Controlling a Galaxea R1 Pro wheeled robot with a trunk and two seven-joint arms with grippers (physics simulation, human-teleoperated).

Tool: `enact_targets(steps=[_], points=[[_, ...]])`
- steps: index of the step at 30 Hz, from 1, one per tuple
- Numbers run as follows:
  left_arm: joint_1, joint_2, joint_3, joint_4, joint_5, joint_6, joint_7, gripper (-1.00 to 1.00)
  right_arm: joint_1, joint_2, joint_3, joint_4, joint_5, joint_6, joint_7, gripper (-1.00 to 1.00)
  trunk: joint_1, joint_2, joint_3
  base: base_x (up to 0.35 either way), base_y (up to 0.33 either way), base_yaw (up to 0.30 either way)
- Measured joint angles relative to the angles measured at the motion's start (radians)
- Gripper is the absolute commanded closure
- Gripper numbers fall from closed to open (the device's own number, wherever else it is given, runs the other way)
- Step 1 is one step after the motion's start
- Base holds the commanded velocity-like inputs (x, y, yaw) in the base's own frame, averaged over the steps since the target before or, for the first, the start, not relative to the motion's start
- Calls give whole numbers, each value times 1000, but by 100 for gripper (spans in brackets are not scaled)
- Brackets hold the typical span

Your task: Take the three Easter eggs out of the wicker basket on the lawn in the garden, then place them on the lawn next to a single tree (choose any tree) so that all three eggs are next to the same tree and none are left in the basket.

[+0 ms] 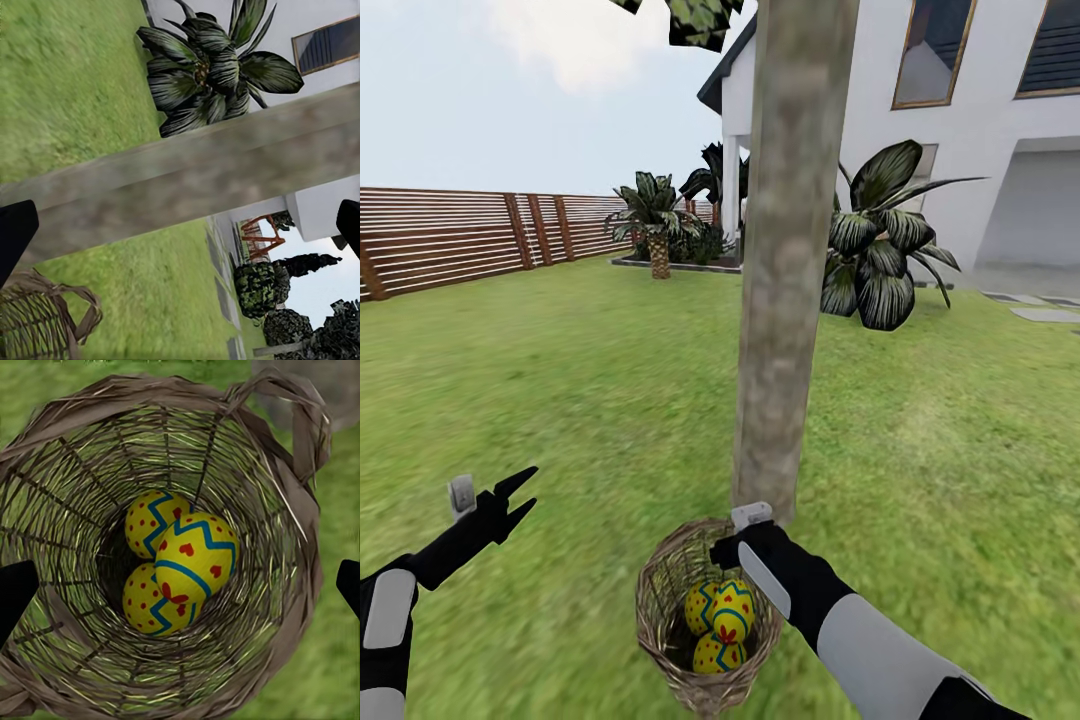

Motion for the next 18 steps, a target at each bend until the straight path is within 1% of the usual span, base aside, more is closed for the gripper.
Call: enact_targets(steps=[18], points=[[0,1,1,0,0,0,0,-100,0,0,0,0,-2,-6,1,-100,69,-126,-56,0,0,0]])
